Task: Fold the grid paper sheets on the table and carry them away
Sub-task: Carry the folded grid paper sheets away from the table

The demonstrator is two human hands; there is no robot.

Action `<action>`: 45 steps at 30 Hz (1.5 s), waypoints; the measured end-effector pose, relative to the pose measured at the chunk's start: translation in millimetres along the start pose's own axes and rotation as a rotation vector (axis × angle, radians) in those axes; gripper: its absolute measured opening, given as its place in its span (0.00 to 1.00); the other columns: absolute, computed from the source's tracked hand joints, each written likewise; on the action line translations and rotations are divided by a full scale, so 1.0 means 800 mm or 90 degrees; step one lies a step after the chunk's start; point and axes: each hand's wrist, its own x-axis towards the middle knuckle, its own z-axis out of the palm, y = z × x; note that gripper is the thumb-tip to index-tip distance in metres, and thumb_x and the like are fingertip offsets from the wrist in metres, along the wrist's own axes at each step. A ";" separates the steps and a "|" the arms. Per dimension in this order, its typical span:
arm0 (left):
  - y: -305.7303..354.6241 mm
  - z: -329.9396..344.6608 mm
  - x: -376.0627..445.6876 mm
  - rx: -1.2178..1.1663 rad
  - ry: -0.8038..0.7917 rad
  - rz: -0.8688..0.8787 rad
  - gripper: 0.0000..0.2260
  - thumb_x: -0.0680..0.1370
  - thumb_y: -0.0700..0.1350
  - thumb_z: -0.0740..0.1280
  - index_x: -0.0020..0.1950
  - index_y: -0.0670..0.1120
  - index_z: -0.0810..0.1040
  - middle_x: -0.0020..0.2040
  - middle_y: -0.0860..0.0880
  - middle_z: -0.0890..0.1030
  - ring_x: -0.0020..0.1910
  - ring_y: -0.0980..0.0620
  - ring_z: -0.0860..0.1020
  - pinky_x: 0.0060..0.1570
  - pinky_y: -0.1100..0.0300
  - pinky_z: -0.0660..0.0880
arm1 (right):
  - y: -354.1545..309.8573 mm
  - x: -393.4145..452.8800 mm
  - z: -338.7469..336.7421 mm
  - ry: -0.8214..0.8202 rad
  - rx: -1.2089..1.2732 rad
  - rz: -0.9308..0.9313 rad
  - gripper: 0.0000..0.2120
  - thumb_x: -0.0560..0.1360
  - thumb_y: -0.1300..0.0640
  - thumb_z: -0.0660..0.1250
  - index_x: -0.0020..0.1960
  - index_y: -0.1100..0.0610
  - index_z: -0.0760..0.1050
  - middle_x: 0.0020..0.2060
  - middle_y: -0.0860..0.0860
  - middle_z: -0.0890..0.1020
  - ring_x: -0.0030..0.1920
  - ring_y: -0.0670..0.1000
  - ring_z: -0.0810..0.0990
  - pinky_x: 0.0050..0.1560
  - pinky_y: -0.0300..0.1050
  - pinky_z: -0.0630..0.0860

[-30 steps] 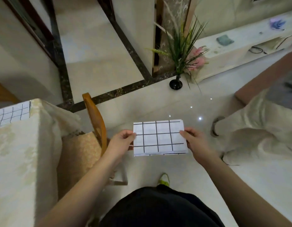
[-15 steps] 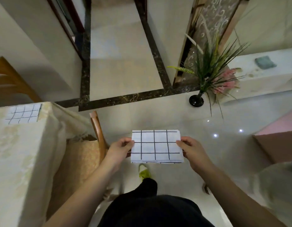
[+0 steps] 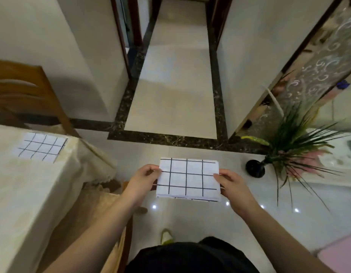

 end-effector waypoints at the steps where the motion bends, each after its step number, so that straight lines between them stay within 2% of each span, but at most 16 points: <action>1: 0.005 -0.006 0.008 -0.006 0.001 0.002 0.07 0.80 0.46 0.65 0.54 0.46 0.80 0.48 0.48 0.85 0.48 0.49 0.83 0.46 0.60 0.78 | -0.009 0.011 0.007 -0.007 -0.005 0.003 0.07 0.77 0.62 0.67 0.54 0.61 0.79 0.48 0.58 0.84 0.50 0.57 0.83 0.48 0.49 0.81; 4: 0.017 -0.026 0.033 -0.025 0.015 0.003 0.07 0.78 0.46 0.67 0.53 0.46 0.81 0.47 0.49 0.85 0.48 0.49 0.84 0.53 0.52 0.80 | -0.037 0.046 0.031 -0.048 -0.032 0.004 0.07 0.77 0.62 0.67 0.54 0.60 0.78 0.49 0.57 0.84 0.50 0.57 0.83 0.47 0.47 0.80; 6: 0.023 -0.038 0.050 -0.028 0.039 0.000 0.06 0.78 0.47 0.68 0.52 0.47 0.81 0.47 0.50 0.85 0.48 0.51 0.84 0.54 0.51 0.79 | -0.059 0.073 0.048 -0.084 -0.061 0.001 0.08 0.77 0.61 0.67 0.55 0.59 0.78 0.50 0.57 0.83 0.51 0.56 0.82 0.48 0.47 0.80; 8: 0.028 -0.048 0.067 -0.039 0.073 -0.003 0.06 0.78 0.46 0.67 0.52 0.48 0.81 0.46 0.50 0.86 0.46 0.52 0.84 0.52 0.54 0.79 | -0.079 0.102 0.069 -0.124 -0.086 -0.004 0.09 0.77 0.60 0.67 0.56 0.58 0.78 0.50 0.55 0.84 0.51 0.54 0.83 0.49 0.47 0.80; 10: 0.032 -0.056 0.087 -0.066 0.114 -0.011 0.05 0.79 0.45 0.67 0.50 0.47 0.81 0.44 0.50 0.86 0.44 0.53 0.84 0.48 0.57 0.78 | -0.099 0.133 0.093 -0.159 -0.095 -0.008 0.07 0.77 0.60 0.67 0.54 0.56 0.78 0.48 0.53 0.84 0.48 0.50 0.83 0.43 0.41 0.79; 12: 0.034 -0.065 0.109 -0.105 0.165 -0.037 0.05 0.79 0.44 0.67 0.49 0.46 0.81 0.43 0.50 0.86 0.44 0.51 0.84 0.47 0.57 0.79 | -0.116 0.169 0.120 -0.195 -0.108 -0.007 0.05 0.77 0.61 0.67 0.52 0.55 0.78 0.46 0.52 0.83 0.45 0.48 0.82 0.39 0.38 0.77; 15: 0.039 -0.075 0.142 -0.145 0.239 -0.076 0.05 0.79 0.44 0.67 0.50 0.45 0.81 0.44 0.47 0.86 0.45 0.48 0.84 0.48 0.53 0.80 | -0.136 0.231 0.160 -0.264 -0.140 -0.003 0.04 0.77 0.61 0.68 0.50 0.53 0.78 0.48 0.55 0.83 0.47 0.51 0.82 0.44 0.44 0.78; 17: 0.049 -0.079 0.157 -0.182 0.296 -0.104 0.05 0.79 0.43 0.66 0.51 0.43 0.80 0.45 0.45 0.85 0.44 0.48 0.84 0.45 0.55 0.80 | -0.154 0.265 0.187 -0.321 -0.171 0.006 0.04 0.77 0.59 0.68 0.50 0.52 0.77 0.50 0.55 0.83 0.50 0.53 0.82 0.49 0.47 0.78; 19: 0.061 -0.083 0.168 -0.223 0.352 -0.122 0.06 0.80 0.42 0.66 0.52 0.41 0.79 0.43 0.46 0.84 0.40 0.49 0.82 0.38 0.60 0.78 | -0.171 0.292 0.212 -0.383 -0.186 0.015 0.05 0.77 0.59 0.68 0.52 0.52 0.78 0.50 0.54 0.84 0.50 0.52 0.82 0.49 0.47 0.78; 21: 0.071 -0.090 0.178 -0.256 0.401 -0.131 0.06 0.80 0.41 0.65 0.52 0.40 0.79 0.42 0.44 0.83 0.38 0.50 0.81 0.36 0.61 0.77 | -0.187 0.311 0.237 -0.451 -0.199 0.013 0.06 0.77 0.60 0.68 0.53 0.52 0.79 0.50 0.53 0.84 0.48 0.49 0.83 0.47 0.43 0.78; 25: 0.083 -0.107 0.195 -0.300 0.489 -0.139 0.04 0.79 0.43 0.67 0.49 0.43 0.80 0.44 0.43 0.84 0.41 0.47 0.82 0.40 0.55 0.78 | -0.217 0.339 0.289 -0.571 -0.273 -0.018 0.08 0.77 0.60 0.67 0.53 0.50 0.79 0.49 0.50 0.85 0.50 0.49 0.84 0.48 0.43 0.79; 29: 0.084 -0.123 0.198 -0.324 0.554 -0.162 0.05 0.78 0.48 0.68 0.48 0.47 0.81 0.46 0.44 0.85 0.48 0.41 0.82 0.53 0.43 0.78 | -0.232 0.353 0.345 -0.621 -0.324 -0.028 0.06 0.77 0.59 0.67 0.51 0.49 0.79 0.49 0.50 0.85 0.49 0.50 0.83 0.45 0.44 0.78; 34: 0.078 -0.155 0.201 -0.396 0.627 -0.160 0.08 0.79 0.45 0.66 0.53 0.43 0.80 0.49 0.43 0.84 0.49 0.43 0.82 0.54 0.45 0.79 | -0.235 0.363 0.417 -0.688 -0.368 -0.028 0.06 0.78 0.61 0.67 0.50 0.51 0.79 0.48 0.50 0.85 0.48 0.49 0.83 0.43 0.40 0.78; 36: 0.069 -0.170 0.203 -0.426 0.647 -0.155 0.08 0.79 0.45 0.66 0.54 0.43 0.80 0.48 0.43 0.84 0.48 0.44 0.82 0.53 0.47 0.79 | -0.231 0.366 0.447 -0.703 -0.396 -0.026 0.05 0.77 0.60 0.67 0.51 0.53 0.79 0.48 0.52 0.85 0.49 0.51 0.84 0.46 0.44 0.79; 40: 0.046 -0.204 0.211 -0.470 0.684 -0.145 0.08 0.80 0.43 0.65 0.53 0.40 0.80 0.49 0.39 0.83 0.47 0.42 0.81 0.55 0.43 0.77 | -0.224 0.370 0.520 -0.760 -0.448 -0.044 0.06 0.77 0.59 0.68 0.54 0.56 0.79 0.49 0.54 0.85 0.50 0.54 0.84 0.52 0.52 0.80; 45: 0.012 -0.243 0.221 -0.527 0.726 -0.176 0.06 0.79 0.45 0.66 0.52 0.44 0.81 0.49 0.41 0.84 0.51 0.38 0.82 0.55 0.41 0.78 | -0.218 0.361 0.608 -0.807 -0.535 -0.063 0.07 0.76 0.58 0.69 0.54 0.54 0.78 0.49 0.52 0.85 0.48 0.51 0.84 0.47 0.46 0.80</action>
